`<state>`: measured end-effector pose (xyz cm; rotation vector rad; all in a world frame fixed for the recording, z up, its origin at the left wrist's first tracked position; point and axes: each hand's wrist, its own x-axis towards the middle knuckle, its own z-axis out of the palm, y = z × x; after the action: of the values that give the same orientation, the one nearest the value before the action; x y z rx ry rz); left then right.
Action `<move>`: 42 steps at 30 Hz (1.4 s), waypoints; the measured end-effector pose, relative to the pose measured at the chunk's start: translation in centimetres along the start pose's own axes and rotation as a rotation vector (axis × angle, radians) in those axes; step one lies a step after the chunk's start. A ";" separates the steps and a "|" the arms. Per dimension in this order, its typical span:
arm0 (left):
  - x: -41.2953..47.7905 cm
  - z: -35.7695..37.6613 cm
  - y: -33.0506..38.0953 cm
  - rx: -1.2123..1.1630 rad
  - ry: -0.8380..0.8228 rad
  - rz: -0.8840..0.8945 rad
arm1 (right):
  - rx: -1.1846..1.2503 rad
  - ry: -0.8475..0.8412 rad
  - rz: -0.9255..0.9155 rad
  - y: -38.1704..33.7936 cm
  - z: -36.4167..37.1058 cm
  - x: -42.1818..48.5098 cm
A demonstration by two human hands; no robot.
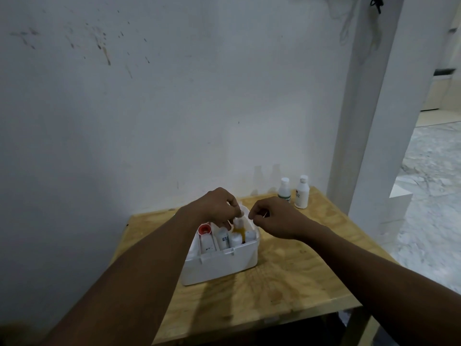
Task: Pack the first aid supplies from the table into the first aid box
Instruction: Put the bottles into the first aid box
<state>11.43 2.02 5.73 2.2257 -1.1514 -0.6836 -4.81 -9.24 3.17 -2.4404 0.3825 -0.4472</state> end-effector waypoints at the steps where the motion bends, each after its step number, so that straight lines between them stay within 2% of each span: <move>1: 0.1 0.0 0.1 0.002 0.002 -0.006 | 0.000 0.023 0.003 0.0 -0.2 0.1; 7: 2.0 -0.5 0.0 0.025 0.052 0.015 | -0.037 0.225 0.076 2.1 -2.4 2.0; 12: 5.0 -0.5 1.3 0.072 0.104 0.098 | -0.046 0.391 0.257 6.1 -4.8 4.5; 15: 7.4 0.3 2.5 0.117 0.144 0.153 | -0.131 0.460 0.323 8.8 -5.7 5.9; 17: 9.1 1.1 3.5 0.142 0.155 0.185 | -0.175 0.463 0.390 10.4 -6.2 6.6; 21: 12.7 3.2 5.4 0.246 0.103 0.262 | -0.258 0.343 0.490 13.7 -6.4 7.4; 24: 15.3 4.9 6.5 0.340 0.058 0.324 | -0.256 0.299 0.454 15.4 -6.1 7.7; 29: 17.9 6.8 7.3 0.462 0.030 0.369 | -0.255 0.350 0.345 15.9 -5.9 7.9; 36: 16.4 5.6 7.4 0.497 0.156 0.409 | -0.282 0.411 0.243 15.0 -5.9 6.4; 42: 11.6 -0.3 7.1 0.439 0.251 0.359 | -0.205 0.544 0.104 9.8 -6.5 6.4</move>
<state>13.40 -11.17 8.43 2.2659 -1.6266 0.0007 -3.25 -22.53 3.33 -2.4461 0.8117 -1.0748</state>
